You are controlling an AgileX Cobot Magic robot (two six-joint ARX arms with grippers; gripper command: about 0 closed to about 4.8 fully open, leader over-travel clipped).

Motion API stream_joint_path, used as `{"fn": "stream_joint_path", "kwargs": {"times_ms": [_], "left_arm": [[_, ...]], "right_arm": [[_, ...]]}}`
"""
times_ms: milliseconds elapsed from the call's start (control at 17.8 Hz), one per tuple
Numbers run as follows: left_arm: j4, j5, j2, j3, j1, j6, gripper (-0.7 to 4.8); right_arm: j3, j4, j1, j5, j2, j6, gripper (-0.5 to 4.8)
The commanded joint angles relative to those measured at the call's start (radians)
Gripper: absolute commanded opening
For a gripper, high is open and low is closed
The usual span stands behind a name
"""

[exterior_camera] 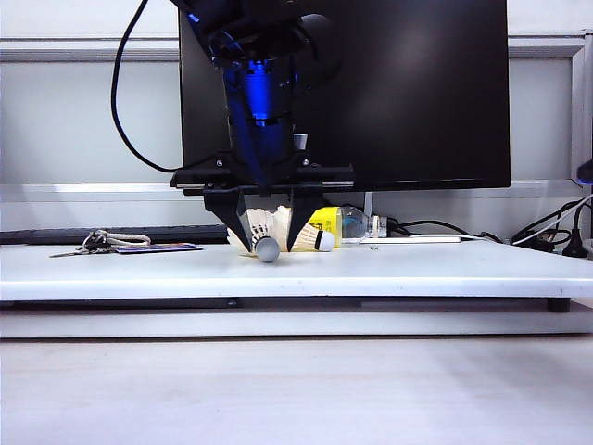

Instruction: Stack the badminton balls on the table vertically.

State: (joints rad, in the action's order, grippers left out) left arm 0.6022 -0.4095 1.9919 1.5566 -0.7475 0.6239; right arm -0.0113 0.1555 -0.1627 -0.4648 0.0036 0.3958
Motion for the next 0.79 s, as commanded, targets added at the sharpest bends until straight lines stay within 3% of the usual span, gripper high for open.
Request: {"fn": "stream_joint_path", "kwargs": {"times_ms": [56,618,786], "left_arm": [[-0.007,-0.039,-0.004,0.001,-0.002,0.006,2.15],[0.002,-0.046,0.002,0.001,-0.004,0.02,2.05],[0.002,-0.065,0.002,0.001,-0.004,0.021,1.7]], "right_arm": [[-0.003,-0.002,-0.007,-0.009,-0.002,0.0,1.21],[-0.003,-0.002,-0.007,-0.009,-0.002,0.0,1.21],[-0.003,-0.002,-0.007,-0.009,-0.002,0.0,1.21]]}}
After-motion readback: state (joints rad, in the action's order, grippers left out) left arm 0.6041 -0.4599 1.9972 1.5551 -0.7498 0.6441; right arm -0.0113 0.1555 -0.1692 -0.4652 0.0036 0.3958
